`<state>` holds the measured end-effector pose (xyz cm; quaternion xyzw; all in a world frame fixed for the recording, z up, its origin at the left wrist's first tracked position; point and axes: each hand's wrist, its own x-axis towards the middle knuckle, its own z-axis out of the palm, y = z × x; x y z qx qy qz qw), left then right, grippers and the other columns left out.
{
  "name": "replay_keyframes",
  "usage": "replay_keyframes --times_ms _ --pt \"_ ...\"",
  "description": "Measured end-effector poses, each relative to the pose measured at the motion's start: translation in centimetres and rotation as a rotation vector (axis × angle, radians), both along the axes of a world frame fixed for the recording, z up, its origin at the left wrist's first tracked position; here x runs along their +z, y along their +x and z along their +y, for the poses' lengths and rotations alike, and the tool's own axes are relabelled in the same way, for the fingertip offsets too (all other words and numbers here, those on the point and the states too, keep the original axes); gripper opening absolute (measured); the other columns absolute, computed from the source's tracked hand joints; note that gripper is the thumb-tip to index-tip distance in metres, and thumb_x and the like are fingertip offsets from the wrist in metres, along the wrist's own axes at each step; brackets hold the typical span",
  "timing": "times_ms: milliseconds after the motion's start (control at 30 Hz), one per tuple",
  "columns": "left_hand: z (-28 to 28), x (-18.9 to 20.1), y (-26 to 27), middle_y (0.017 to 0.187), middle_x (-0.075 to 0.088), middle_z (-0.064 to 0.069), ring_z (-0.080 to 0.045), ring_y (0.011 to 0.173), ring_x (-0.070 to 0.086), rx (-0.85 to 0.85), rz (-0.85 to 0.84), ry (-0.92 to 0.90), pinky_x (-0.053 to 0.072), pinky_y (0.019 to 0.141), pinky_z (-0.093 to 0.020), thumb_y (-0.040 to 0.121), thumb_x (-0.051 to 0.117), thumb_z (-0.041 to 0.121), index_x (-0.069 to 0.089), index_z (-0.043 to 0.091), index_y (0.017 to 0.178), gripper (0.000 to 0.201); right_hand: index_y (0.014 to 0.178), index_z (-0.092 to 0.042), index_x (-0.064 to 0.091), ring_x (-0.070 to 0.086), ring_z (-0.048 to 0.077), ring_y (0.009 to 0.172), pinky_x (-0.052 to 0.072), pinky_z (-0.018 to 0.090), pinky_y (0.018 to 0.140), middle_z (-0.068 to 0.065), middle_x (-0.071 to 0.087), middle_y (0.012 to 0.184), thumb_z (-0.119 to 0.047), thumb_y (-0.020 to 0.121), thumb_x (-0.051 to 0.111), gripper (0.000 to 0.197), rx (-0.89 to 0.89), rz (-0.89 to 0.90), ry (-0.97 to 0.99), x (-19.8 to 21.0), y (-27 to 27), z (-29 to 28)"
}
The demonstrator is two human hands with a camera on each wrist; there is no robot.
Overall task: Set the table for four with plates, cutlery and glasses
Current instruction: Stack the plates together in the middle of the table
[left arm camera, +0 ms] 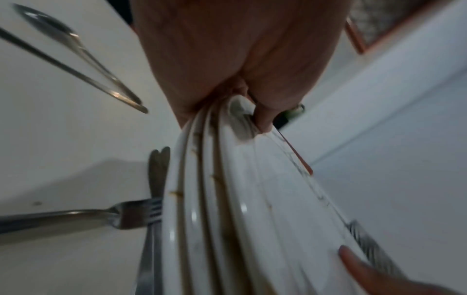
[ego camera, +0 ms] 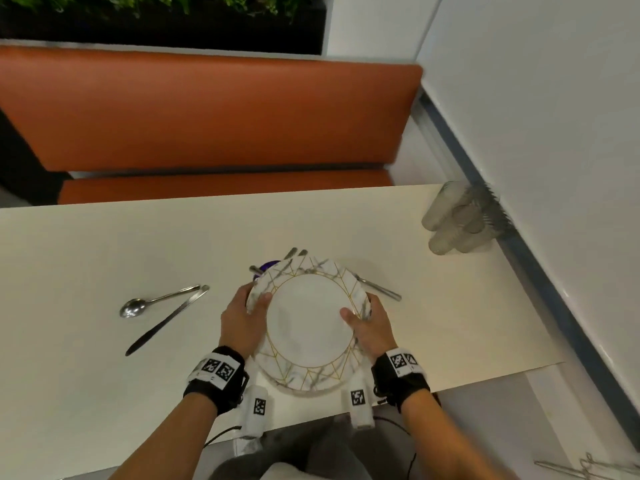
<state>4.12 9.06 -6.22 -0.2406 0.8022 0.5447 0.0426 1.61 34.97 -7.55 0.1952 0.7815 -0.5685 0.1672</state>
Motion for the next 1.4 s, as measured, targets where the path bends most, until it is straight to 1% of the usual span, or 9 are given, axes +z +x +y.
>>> replay_keyframes --times_ms 100,267,400,600,700,967,1167,1267,1400 --pt "5.0 -1.9 -3.0 0.132 0.067 -0.013 -0.037 0.127 0.059 -0.179 -0.062 -0.105 0.046 0.11 -0.051 0.101 0.05 0.054 0.048 0.026 0.148 0.054 0.145 -0.027 0.041 0.051 0.018 0.131 0.043 0.046 0.112 -0.005 0.053 0.143 -0.036 0.087 0.074 0.067 -0.064 -0.023 0.04 0.1 0.3 4.6" --pt "14.7 -3.1 -7.6 0.146 0.054 -0.021 -0.036 0.137 0.05 -0.303 -0.059 -0.193 0.038 0.114 -0.042 0.107 0.051 0.028 0.042 0.006 0.153 0.051 0.15 -0.023 0.035 0.054 0.026 0.121 0.044 0.034 0.098 -0.003 0.051 0.132 -0.028 0.1 0.058 0.055 -0.151 -0.065 0.121 -1.1 -0.2 12.8" --pt "22.0 -4.7 -10.7 0.135 0.06 -0.024 -0.039 0.129 0.054 -0.402 -0.051 -0.213 0.04 0.109 -0.04 0.107 0.052 0.024 0.045 0.004 0.151 0.049 0.148 -0.016 0.038 0.056 0.023 0.106 0.048 0.035 0.093 0.009 0.057 0.136 -0.022 0.098 0.057 0.054 -0.222 -0.078 0.188 -2.1 -1.3 19.6" --pt "31.9 -7.6 -13.8 0.112 0.068 -0.022 -0.042 0.108 0.062 -0.523 -0.054 -0.26 0.048 0.091 -0.042 0.105 0.055 0.026 0.055 0.004 0.142 0.043 0.146 -0.014 0.04 0.055 0.032 0.124 0.046 0.047 0.108 0.013 0.056 0.139 -0.022 0.094 0.058 0.056 -0.274 -0.126 0.267 -3.4 -3.0 28.8" --pt "35.1 -8.4 -14.5 0.113 0.066 -0.026 -0.045 0.107 0.06 -0.545 -0.07 -0.285 0.046 0.089 -0.043 0.105 0.056 0.025 0.056 0.003 0.141 0.042 0.146 -0.012 0.04 0.053 0.032 0.129 0.043 0.043 0.11 0.012 0.053 0.141 -0.02 0.095 0.058 0.054 -0.261 -0.148 0.297 -3.8 -3.7 31.7" --pt "38.9 -8.1 -16.5 0.12 0.061 -0.033 -0.047 0.115 0.057 -0.503 -0.108 -0.282 0.045 0.095 -0.045 0.104 0.058 0.023 0.051 0.0 0.145 0.047 0.143 -0.007 0.043 0.049 0.03 0.132 0.039 0.035 0.106 0.013 0.05 0.143 -0.015 0.096 0.058 0.05 -0.244 -0.168 0.351 -4.5 -6.5 35.5" --pt "39.2 -7.5 -17.6 0.13 0.054 -0.031 -0.046 0.119 0.056 -0.506 -0.152 -0.266 0.043 0.101 -0.043 0.104 0.058 0.026 0.049 0.003 0.148 0.05 0.144 -0.005 0.039 0.044 0.035 0.133 0.04 0.042 0.106 0.017 0.049 0.145 -0.014 0.095 0.058 0.054 -0.233 -0.173 0.387 -4.8 -7.5 35.7" --pt "38.4 -7.3 -17.7 0.135 0.055 -0.027 -0.043 0.125 0.055 -0.508 -0.163 -0.207 0.042 0.106 -0.042 0.104 0.058 0.031 0.048 0.003 0.148 0.053 0.149 -0.008 0.034 0.04 0.037 0.134 0.037 0.044 0.108 0.018 0.043 0.147 -0.023 0.096 0.059 0.06 -0.172 -0.203 0.455 -4.6 -7.4 35.5" --pt "36.0 -6.7 -17.0 0.129 0.061 -0.017 -0.025 0.105 0.062 -0.477 -0.086 -0.182 0.046 0.094 -0.032 0.103 0.058 0.037 0.056 0.008 0.141 0.048 0.15 -0.013 0.032 0.036 0.042 0.131 0.036 0.052 0.107 0.022 0.039 0.147 -0.034 0.093 0.06 0.067 -0.112 -0.233 0.714 -3.4 -7.1 34.8"
